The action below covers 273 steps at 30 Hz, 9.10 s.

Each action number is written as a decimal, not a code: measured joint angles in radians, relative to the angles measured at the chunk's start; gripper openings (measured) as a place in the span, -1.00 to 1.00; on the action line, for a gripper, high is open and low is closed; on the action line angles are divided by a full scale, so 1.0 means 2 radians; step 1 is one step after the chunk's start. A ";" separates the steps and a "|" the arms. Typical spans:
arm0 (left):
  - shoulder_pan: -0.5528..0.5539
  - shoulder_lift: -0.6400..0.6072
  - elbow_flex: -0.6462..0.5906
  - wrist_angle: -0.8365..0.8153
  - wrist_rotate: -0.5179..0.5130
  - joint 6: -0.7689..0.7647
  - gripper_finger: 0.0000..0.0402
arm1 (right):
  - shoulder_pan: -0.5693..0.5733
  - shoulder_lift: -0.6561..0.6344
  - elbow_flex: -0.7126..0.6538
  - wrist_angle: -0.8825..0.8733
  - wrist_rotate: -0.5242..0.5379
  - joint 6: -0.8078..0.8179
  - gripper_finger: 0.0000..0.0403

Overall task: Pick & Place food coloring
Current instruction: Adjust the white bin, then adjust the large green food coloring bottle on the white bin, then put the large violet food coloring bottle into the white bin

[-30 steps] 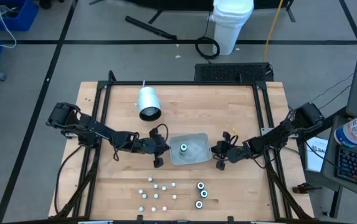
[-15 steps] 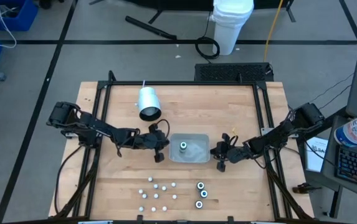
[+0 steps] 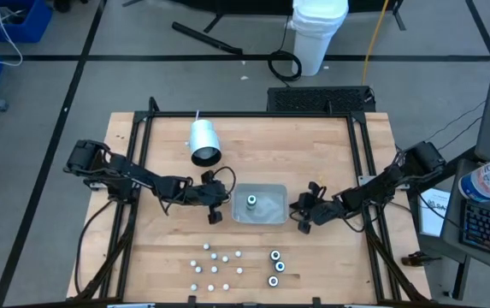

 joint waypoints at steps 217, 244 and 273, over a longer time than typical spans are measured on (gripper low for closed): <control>-0.092 -0.181 -0.033 -0.024 -0.056 0.158 -0.90 | -0.134 0.191 0.330 0.047 -0.119 -0.244 -0.39; -0.092 -0.181 -0.033 -0.024 -0.055 0.158 -0.90 | -0.130 0.089 0.340 -0.075 -0.118 -0.258 0.06; -0.079 -0.181 -0.034 -0.032 -0.057 0.132 -0.90 | 0.344 -0.018 0.254 -0.247 0.189 0.014 -0.01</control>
